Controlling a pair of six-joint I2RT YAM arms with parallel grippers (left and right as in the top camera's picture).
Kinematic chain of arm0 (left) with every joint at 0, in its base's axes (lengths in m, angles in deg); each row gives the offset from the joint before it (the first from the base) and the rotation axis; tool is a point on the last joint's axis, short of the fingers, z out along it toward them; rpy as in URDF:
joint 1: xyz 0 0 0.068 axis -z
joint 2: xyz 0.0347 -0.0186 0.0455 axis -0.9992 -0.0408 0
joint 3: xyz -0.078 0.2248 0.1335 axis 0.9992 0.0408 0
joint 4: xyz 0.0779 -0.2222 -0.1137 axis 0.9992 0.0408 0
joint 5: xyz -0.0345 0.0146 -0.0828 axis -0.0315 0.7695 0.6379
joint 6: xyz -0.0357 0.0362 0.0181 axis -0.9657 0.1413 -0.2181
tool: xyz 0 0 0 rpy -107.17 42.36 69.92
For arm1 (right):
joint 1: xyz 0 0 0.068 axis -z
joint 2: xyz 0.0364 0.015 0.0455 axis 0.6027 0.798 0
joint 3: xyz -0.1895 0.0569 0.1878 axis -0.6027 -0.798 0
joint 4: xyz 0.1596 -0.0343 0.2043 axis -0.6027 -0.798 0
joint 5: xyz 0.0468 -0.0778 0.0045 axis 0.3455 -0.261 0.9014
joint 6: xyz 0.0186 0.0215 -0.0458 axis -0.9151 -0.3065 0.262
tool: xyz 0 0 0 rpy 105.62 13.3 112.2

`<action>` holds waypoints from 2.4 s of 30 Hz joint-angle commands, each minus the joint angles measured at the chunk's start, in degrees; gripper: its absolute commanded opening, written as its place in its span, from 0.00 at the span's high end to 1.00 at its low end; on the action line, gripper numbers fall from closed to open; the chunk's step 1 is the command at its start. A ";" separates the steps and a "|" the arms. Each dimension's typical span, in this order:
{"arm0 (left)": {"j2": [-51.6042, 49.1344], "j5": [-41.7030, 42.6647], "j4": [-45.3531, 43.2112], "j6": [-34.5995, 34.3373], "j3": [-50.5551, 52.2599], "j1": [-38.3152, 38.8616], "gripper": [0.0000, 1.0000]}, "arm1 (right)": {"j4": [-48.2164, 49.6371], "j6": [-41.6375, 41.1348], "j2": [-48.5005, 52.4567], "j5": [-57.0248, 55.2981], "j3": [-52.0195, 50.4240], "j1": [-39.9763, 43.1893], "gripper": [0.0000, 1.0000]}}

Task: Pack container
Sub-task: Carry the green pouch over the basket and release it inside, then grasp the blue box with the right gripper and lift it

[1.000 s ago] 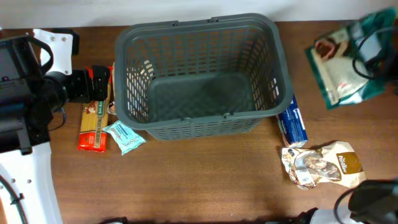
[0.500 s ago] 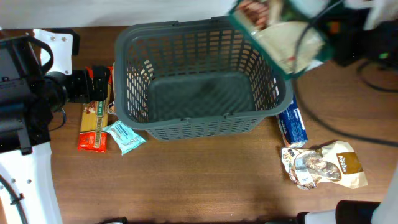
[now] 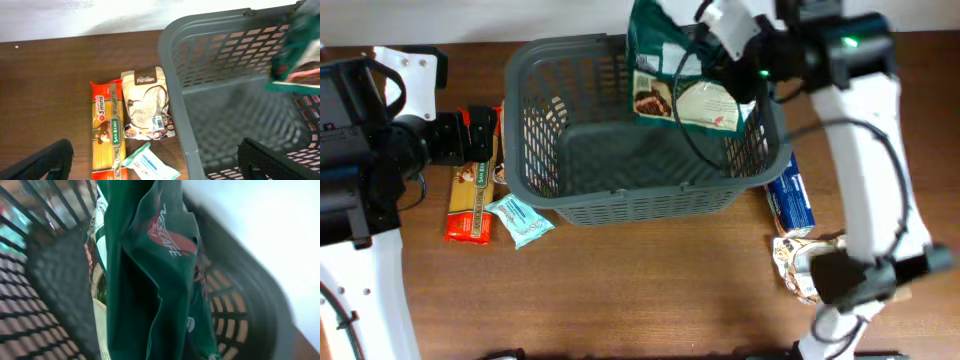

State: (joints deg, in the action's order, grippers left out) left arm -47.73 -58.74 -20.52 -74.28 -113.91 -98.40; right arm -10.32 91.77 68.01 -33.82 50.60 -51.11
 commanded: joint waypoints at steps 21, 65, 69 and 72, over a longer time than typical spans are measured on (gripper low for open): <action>0.66 0.85 0.09 -0.48 -0.87 -0.28 0.01 | -0.59 -1.64 -0.85 3.74 8.11 -0.04 0.23; 0.66 0.85 0.09 -0.48 -0.87 -0.28 0.01 | 18.14 -9.44 -15.52 12.26 -60.00 36.04 0.01; 0.66 0.85 0.09 -0.48 -0.87 -0.28 0.01 | 23.71 -13.60 -15.50 6.34 -63.60 32.30 0.01; 0.66 0.85 0.09 -0.48 -0.87 -0.28 0.01 | 27.06 -15.02 -15.50 2.40 -65.53 28.92 0.01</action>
State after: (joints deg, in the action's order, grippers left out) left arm -47.73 -58.74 -20.50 -74.28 -113.91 -98.40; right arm 15.91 78.92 54.74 -27.42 -13.61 -19.94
